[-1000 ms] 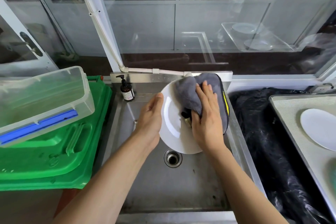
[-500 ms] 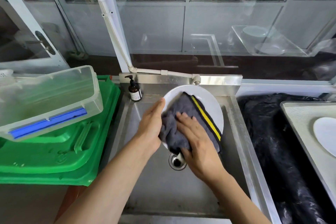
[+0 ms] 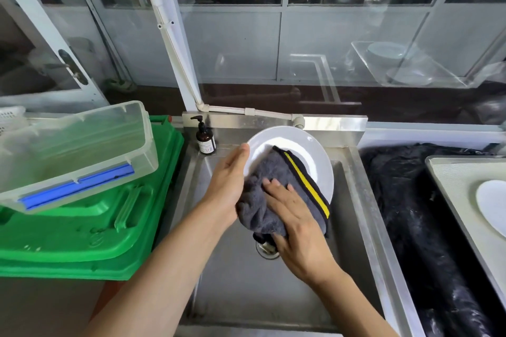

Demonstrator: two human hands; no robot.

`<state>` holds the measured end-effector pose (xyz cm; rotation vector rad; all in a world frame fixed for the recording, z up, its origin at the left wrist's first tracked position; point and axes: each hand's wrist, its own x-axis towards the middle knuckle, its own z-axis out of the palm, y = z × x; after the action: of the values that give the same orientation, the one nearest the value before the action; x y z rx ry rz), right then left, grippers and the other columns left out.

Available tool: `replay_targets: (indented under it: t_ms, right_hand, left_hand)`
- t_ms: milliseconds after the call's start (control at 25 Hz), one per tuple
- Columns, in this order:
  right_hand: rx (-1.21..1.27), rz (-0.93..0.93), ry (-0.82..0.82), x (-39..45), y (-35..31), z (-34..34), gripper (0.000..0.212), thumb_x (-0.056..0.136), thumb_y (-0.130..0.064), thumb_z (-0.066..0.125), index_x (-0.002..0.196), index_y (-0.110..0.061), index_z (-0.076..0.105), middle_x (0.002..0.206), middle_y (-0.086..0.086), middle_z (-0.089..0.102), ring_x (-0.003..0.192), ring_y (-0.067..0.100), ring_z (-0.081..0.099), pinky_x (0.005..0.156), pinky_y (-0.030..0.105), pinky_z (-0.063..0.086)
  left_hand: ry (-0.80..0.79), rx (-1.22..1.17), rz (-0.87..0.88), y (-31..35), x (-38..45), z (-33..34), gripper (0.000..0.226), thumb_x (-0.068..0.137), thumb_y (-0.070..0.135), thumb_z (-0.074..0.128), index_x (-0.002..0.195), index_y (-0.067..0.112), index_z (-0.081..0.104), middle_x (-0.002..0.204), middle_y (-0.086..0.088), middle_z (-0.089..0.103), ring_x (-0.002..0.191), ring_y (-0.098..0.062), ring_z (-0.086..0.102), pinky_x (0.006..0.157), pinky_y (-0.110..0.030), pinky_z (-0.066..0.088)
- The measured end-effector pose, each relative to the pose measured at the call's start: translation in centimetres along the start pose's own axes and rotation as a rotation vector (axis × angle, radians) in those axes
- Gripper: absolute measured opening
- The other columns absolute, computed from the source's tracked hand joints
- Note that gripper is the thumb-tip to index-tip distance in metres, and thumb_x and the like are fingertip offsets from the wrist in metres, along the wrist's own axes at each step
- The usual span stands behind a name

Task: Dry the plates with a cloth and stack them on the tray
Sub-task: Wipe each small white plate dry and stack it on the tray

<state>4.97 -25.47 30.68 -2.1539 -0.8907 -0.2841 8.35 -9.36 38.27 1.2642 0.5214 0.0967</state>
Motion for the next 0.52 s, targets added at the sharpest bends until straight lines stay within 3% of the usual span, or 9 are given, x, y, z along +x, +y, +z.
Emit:
replay_targets:
  t_ms: [120,240,400,440,520]
  right_hand:
    - [-0.032,0.105,0.106,4.1,0.5,-1.4,0.059,0.096,-0.025,0.044,0.155,-0.014,0.042,0.165,0.002,0.032,0.156,0.01,0.019,0.129,0.038,0.01]
    - [-0.019,0.111,0.117,4.1,0.6,-1.2,0.059,0.095,-0.024,0.045,0.153,-0.014,0.045,0.165,0.001,0.034,0.155,0.011,0.022,0.129,0.038,0.011]
    - [0.021,0.035,0.046,-2.3,-0.2,1.6,0.051,0.103,-0.033,0.048,0.153,-0.021,0.045,0.165,-0.01,0.033,0.153,0.013,0.029,0.127,0.034,0.016]
    - [0.021,0.04,0.046,-2.6,0.0,1.9,0.05,0.105,-0.037,0.046,0.153,-0.022,0.045,0.165,-0.011,0.033,0.153,0.013,0.029,0.127,0.033,0.016]
    - [-0.005,0.061,0.071,-1.0,0.4,1.7,0.052,0.104,-0.033,0.049,0.154,-0.019,0.045,0.166,-0.008,0.032,0.154,0.013,0.027,0.128,0.035,0.015]
  left_hand:
    - [-0.028,-0.05,0.021,-0.3,-0.6,0.8,0.036,0.098,0.027,0.062,0.069,0.038,0.08,0.078,0.012,0.078,0.075,-0.003,0.074,0.072,-0.02,0.06]
    - [0.016,-0.029,0.051,0.3,-0.2,1.1,0.036,0.099,0.028,0.063,0.067,0.032,0.079,0.074,0.014,0.076,0.073,-0.002,0.073,0.068,-0.019,0.058]
    - [0.113,0.079,0.053,0.9,0.9,0.3,0.013,0.097,0.04,0.063,0.093,0.03,0.07,0.108,0.005,0.074,0.108,-0.019,0.066,0.101,-0.039,0.051]
    - [0.12,0.073,0.041,0.7,0.8,0.3,0.012,0.097,0.04,0.062,0.095,0.031,0.069,0.112,0.004,0.073,0.111,-0.02,0.065,0.102,-0.04,0.051]
    - [0.082,0.04,0.006,0.1,0.5,0.4,0.016,0.097,0.039,0.063,0.086,0.032,0.074,0.1,0.009,0.076,0.099,-0.014,0.071,0.089,-0.033,0.055]
